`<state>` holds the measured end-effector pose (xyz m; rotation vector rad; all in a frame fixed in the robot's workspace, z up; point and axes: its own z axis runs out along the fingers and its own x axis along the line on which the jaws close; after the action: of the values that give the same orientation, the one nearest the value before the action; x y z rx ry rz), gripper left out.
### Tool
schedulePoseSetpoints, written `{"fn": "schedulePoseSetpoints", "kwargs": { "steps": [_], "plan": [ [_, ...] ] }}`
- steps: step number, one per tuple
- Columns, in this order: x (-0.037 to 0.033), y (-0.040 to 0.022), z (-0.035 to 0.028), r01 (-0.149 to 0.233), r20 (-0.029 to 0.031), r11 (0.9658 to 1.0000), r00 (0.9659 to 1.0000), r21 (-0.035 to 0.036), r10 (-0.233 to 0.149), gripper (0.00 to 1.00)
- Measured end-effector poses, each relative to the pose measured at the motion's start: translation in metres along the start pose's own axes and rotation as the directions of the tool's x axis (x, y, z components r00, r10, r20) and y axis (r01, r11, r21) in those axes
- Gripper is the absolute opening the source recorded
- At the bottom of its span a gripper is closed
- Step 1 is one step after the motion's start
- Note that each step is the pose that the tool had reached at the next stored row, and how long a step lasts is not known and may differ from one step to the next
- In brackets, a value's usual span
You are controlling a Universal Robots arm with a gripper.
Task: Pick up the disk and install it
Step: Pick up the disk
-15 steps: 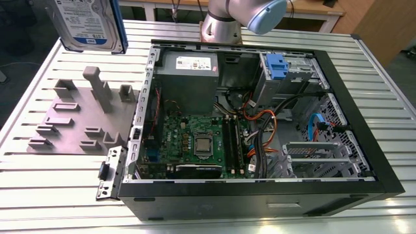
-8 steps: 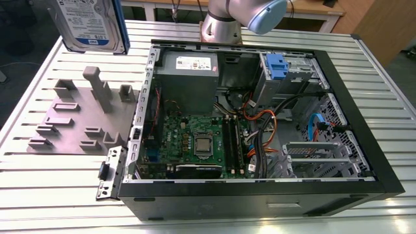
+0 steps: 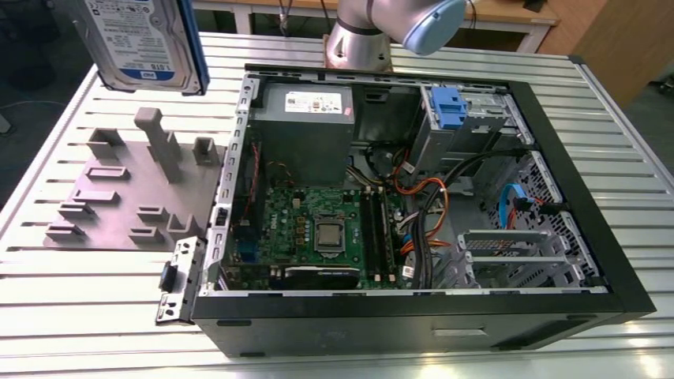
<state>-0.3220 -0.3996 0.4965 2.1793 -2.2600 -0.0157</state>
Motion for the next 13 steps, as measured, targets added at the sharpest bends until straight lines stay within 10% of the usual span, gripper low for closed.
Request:
{"fn": "schedulePoseSetpoints", "kwargs": {
  "steps": [13],
  "plan": [
    [0.0026, -0.0015, 0.0003, 0.000, 0.0000, 1.0000, 1.0000, 0.0000, 0.000, 0.36]
  ]
}}
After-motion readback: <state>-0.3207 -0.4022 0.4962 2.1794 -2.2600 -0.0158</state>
